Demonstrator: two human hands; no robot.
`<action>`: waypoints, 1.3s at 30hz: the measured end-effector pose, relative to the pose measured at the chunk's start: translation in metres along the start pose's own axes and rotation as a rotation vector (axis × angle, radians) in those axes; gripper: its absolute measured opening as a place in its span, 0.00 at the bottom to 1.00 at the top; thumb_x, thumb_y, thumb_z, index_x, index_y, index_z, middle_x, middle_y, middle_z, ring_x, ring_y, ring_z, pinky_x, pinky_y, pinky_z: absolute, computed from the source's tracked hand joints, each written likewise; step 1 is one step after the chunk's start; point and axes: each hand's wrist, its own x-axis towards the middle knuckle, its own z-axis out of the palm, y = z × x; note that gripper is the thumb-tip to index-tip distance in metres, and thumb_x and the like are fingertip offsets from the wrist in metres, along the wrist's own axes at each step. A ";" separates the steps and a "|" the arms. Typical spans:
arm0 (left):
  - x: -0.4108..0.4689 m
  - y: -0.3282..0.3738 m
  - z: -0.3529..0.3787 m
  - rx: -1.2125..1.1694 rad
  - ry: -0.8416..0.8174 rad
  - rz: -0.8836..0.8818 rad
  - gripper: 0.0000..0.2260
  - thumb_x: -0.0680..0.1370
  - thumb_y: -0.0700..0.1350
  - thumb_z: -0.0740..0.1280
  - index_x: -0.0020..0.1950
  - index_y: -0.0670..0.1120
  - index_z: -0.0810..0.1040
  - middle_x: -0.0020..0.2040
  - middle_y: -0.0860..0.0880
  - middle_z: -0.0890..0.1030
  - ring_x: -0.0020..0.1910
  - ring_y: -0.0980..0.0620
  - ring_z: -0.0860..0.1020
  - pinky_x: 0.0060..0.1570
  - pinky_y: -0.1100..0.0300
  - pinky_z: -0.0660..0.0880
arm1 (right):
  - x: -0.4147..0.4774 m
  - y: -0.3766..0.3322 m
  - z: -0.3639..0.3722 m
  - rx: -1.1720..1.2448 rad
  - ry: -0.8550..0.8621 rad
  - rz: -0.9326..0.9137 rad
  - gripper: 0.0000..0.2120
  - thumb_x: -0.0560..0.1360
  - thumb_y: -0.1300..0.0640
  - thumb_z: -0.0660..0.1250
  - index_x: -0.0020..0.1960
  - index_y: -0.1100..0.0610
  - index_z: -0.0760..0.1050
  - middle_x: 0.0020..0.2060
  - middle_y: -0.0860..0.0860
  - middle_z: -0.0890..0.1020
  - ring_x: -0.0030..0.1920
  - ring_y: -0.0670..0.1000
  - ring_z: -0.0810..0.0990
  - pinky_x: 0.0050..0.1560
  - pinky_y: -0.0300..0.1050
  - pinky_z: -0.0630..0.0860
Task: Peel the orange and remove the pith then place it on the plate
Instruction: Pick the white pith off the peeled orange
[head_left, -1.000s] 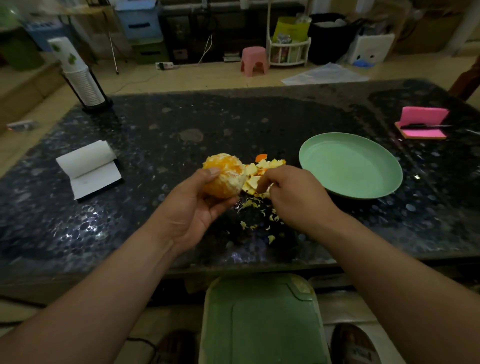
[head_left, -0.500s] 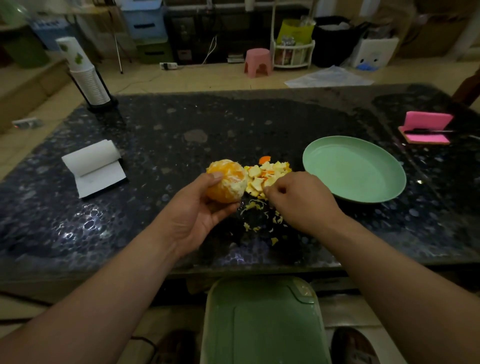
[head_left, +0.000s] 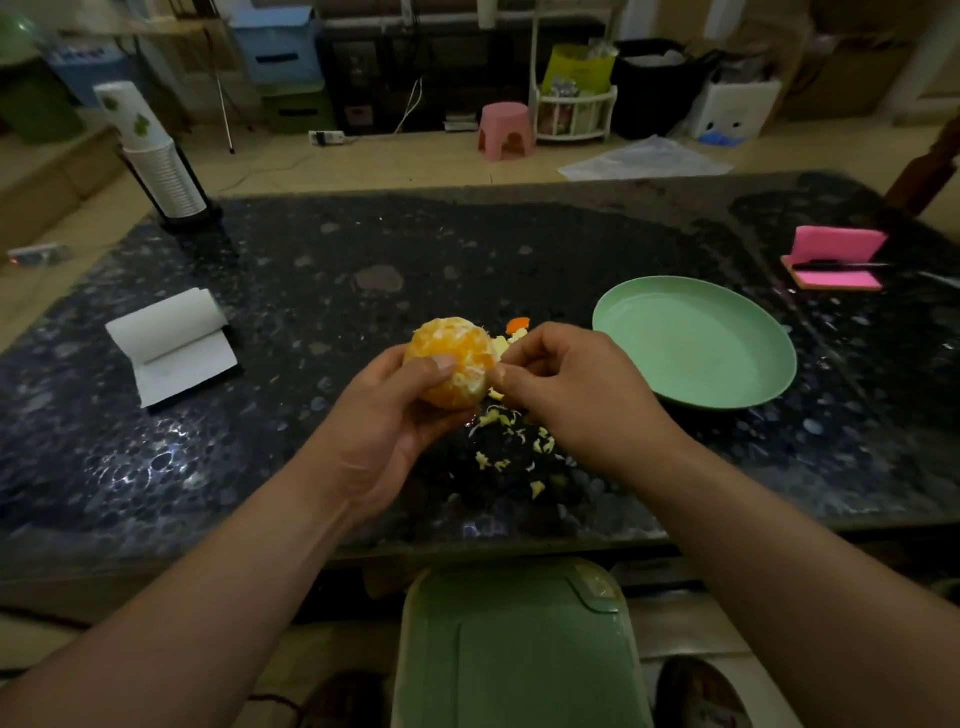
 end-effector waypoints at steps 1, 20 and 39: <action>0.000 0.000 0.001 0.014 0.003 0.017 0.28 0.74 0.46 0.73 0.72 0.39 0.76 0.66 0.41 0.84 0.63 0.44 0.84 0.55 0.53 0.83 | 0.000 0.000 0.000 0.005 -0.004 0.010 0.06 0.78 0.48 0.76 0.48 0.49 0.82 0.40 0.45 0.86 0.40 0.42 0.84 0.41 0.40 0.80; -0.004 -0.006 0.006 0.267 0.003 0.153 0.25 0.73 0.46 0.77 0.70 0.48 0.77 0.62 0.46 0.85 0.60 0.45 0.85 0.53 0.54 0.82 | -0.004 -0.009 -0.010 0.338 -0.171 0.298 0.08 0.82 0.60 0.70 0.48 0.64 0.84 0.41 0.57 0.89 0.40 0.52 0.89 0.38 0.41 0.84; 0.000 0.000 0.006 0.040 -0.037 0.022 0.28 0.75 0.47 0.72 0.73 0.38 0.76 0.67 0.38 0.83 0.59 0.46 0.84 0.53 0.53 0.83 | -0.003 -0.003 -0.021 0.316 -0.225 0.171 0.11 0.84 0.52 0.69 0.52 0.60 0.82 0.44 0.53 0.89 0.40 0.48 0.87 0.38 0.39 0.80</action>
